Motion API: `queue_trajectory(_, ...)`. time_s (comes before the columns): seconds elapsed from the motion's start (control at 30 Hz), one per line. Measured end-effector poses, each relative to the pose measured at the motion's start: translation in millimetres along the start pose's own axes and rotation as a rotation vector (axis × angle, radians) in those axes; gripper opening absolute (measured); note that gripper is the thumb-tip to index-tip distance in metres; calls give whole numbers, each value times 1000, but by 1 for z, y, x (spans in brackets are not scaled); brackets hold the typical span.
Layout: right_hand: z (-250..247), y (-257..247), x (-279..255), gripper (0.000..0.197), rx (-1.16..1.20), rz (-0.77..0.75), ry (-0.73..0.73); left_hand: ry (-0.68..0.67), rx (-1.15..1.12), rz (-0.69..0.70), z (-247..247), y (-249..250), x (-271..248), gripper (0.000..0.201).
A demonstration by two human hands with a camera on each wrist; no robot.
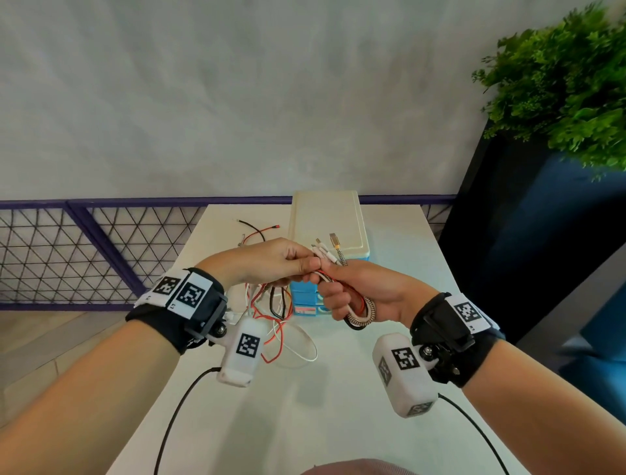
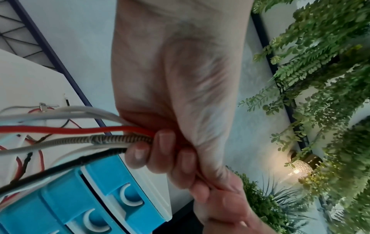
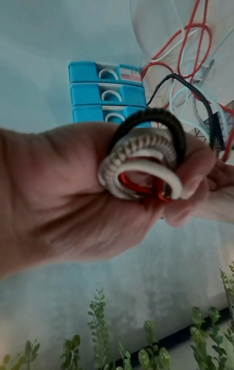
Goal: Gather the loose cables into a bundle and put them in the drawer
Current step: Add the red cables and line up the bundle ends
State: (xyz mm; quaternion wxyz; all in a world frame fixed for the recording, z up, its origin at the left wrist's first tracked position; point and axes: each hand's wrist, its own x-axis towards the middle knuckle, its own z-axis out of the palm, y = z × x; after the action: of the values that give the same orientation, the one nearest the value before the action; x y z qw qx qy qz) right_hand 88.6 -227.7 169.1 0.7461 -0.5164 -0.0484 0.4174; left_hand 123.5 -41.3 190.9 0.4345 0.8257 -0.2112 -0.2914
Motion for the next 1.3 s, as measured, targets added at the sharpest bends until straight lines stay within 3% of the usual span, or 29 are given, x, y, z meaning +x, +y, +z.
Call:
queue_trajectory(0.1, -2, 0, -1, 27, -45, 9, -9, -44, -127, -85, -2, -4, -1, 32)
queue_trajectory(0.23, -5, 3, -5, 25, -123, 27, -44, -232, -300, -255, -9, -16, -7, 48)
queue_trajectory(0.33, -12, 5, -4, 25, -210, 21, 55, -337, -365, -310, -8, -23, -12, 49)
queue_trajectory(0.5, -35, 2, 1, 24, -275, -28, 280, -400, -417, -208, -7, -38, -10, 34)
queue_trajectory(0.57, -38, 0, 4, 24, -291, -54, 334, -346, -457, -211, -1, -38, -6, 31)
queue_trajectory(0.63, -37, 0, 10, 25, -329, -108, 398, -204, -371, -204, 11, -34, 1, 31)
queue_trajectory(0.77, -30, 1, 24, 26, -356, -213, 566, 173, 198, -154, 40, -19, 12, 39)
queue_trajectory(0.83, -25, 2, 30, 27, -287, -245, 585, 351, 482, -126, 55, -12, 11, 33)
queue_trajectory(0.9, -20, 3, 34, 35, -170, -263, 568, 497, 629, -104, 68, -1, 7, 24)
queue_trajectory(1.0, -13, 3, 34, 49, -3, -254, 537, 562, 696, -93, 80, 13, 7, 24)
queue_trajectory(1.1, -10, 5, 30, 52, 209, -255, 457, 579, 667, -153, 82, 25, 10, 22)
queue_trajectory(1.23, -13, 8, 28, 65, 182, -260, 386, 592, 888, -94, 88, 33, 14, 29)
queue_trajectory(1.3, -13, 8, 25, 57, 144, -237, 353, 566, 919, -86, 90, 33, 15, 30)
